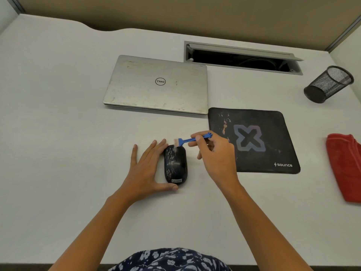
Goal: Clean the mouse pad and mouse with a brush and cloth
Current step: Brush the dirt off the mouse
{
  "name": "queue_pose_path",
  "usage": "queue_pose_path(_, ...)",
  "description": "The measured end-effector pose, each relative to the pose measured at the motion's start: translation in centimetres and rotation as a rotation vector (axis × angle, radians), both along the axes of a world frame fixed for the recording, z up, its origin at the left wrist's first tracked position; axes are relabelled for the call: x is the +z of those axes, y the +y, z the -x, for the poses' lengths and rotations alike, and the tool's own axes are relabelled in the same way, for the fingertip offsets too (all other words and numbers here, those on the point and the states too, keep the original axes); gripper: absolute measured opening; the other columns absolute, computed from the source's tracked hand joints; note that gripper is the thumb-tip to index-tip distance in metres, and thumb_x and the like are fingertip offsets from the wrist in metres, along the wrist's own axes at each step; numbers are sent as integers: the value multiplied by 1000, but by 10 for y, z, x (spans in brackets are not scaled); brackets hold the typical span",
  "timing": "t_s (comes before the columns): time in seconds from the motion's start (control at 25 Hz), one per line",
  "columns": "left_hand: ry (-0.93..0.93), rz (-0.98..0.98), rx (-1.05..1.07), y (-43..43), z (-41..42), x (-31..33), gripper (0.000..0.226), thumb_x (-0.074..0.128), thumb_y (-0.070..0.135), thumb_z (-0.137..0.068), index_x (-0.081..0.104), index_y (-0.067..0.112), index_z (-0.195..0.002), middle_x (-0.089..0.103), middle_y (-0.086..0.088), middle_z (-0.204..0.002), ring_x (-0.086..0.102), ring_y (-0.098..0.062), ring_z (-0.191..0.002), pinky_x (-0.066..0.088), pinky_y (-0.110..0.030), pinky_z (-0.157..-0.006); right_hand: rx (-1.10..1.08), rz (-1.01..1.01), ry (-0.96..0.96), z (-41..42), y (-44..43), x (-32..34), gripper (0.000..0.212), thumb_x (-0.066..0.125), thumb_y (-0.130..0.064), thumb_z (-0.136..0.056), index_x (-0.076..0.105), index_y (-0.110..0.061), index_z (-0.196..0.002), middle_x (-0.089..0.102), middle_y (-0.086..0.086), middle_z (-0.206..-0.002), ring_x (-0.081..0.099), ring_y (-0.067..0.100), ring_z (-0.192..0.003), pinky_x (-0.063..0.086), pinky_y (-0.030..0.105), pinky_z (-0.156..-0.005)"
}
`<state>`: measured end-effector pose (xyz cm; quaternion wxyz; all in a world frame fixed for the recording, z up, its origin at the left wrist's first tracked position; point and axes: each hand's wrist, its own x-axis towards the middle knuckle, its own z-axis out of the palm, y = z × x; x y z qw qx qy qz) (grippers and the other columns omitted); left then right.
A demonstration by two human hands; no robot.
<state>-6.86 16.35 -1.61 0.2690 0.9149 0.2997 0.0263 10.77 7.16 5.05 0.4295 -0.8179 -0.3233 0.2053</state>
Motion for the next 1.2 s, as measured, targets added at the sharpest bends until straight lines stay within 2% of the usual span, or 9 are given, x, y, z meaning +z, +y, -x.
queue_pose_path(0.16, -20, 12, 9, -1, 0, 2, 117, 49, 90, -58, 6, 34, -152, -1, 25, -156, -12, 4, -145, -18, -48, -116, -62, 103, -190, 0, -7, -2, 19, 50, -29, -97, 66, -20, -103, 70, -6, -82, 57, 11, -57, 50, 27, -54)
queue_pose_path(0.24, -23, 11, 11, -1, 0, 2, 118, 49, 90, -58, 7, 33, -152, -1, 26, -156, -11, 3, -145, -18, -48, -116, -52, -18, -63, 1, -11, -2, 15, 52, -27, -96, 66, -23, -99, 70, -15, -81, 57, 11, -55, 51, 22, -52)
queue_pose_path(0.32, -22, 5, 10, -1, 0, 2, 118, 49, 90, -58, 7, 33, -152, -2, 26, -155, -11, 3, -145, -18, -48, -116, -10, -11, -4, 3, -14, -1, 14, 52, -27, -96, 65, -24, -98, 71, -14, -81, 59, 8, -58, 50, 18, -51)
queue_pose_path(0.44, -30, 10, 15, -1, 0, 1, 118, 50, 90, -57, 8, 33, -152, 0, 26, -155, -9, 3, -145, -18, -47, -116, -66, 109, -152, -1, -15, -4, 19, 50, -29, -97, 65, -21, -104, 70, -7, -85, 58, 11, -59, 49, 21, -54)
queue_pose_path(0.6, -12, 9, 1, 0, 1, 2, 117, 45, 92, -58, 4, 34, -151, -3, 26, -155, -12, 3, -145, -19, -47, -116, 46, 11, -33, 0, -4, 2, 14, 50, -28, -97, 64, -25, -99, 66, -21, -77, 58, 0, -60, 48, 13, -56)
queue_pose_path(0.76, 12, 15, -26, 1, 1, 3, 113, 40, 93, -60, -4, 39, -150, -7, 27, -155, -16, 2, -144, -20, -49, -115, 14, 177, -179, -6, 10, 0, 17, 48, -28, -97, 63, -22, -102, 69, -5, -85, 54, 8, -56, 46, 20, -54)
queue_pose_path(0.92, 20, 3, -27, 1, 1, 3, 112, 41, 90, -61, -6, 39, -149, -9, 28, -154, -17, 1, -144, -20, -50, -115, 46, 101, -61, -10, 9, 4, 14, 49, -29, -97, 63, -25, -98, 69, -12, -80, 62, 6, -64, 50, 15, -55)
queue_pose_path(1.04, 2, 12, -20, 1, 0, 4, 111, 44, 88, -62, -4, 39, -149, -5, 27, -155, -14, 1, -145, -19, -50, -116, -8, 188, -189, -9, 3, 4, 19, 48, -30, -97, 64, -21, -103, 69, -5, -81, 60, 12, -63, 51, 23, -57)
queue_pose_path(1.2, -6, 13, -16, 0, 0, 4, 111, 46, 86, -62, 0, 37, -150, -4, 27, -155, -13, 0, -146, -18, -50, -116, 37, 23, 21, -2, -10, 8, 15, 50, -26, -96, 65, -22, -97, 70, -14, -78, 62, 11, -63, 52, 19, -55)
